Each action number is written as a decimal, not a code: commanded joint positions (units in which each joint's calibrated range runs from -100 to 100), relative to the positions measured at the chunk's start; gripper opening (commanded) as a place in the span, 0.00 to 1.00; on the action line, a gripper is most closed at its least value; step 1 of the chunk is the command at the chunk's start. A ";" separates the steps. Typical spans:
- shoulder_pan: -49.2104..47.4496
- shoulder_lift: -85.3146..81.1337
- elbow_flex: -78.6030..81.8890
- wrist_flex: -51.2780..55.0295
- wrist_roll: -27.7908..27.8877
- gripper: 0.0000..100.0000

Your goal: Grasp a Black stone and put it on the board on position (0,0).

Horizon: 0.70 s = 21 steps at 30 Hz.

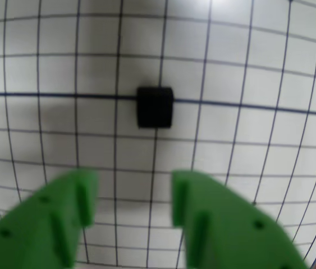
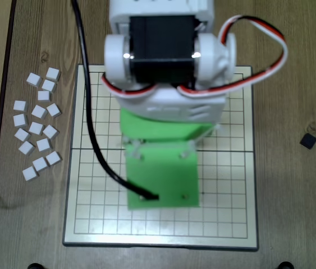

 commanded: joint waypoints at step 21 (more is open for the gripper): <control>-1.88 -64.72 66.85 -6.28 -3.17 0.08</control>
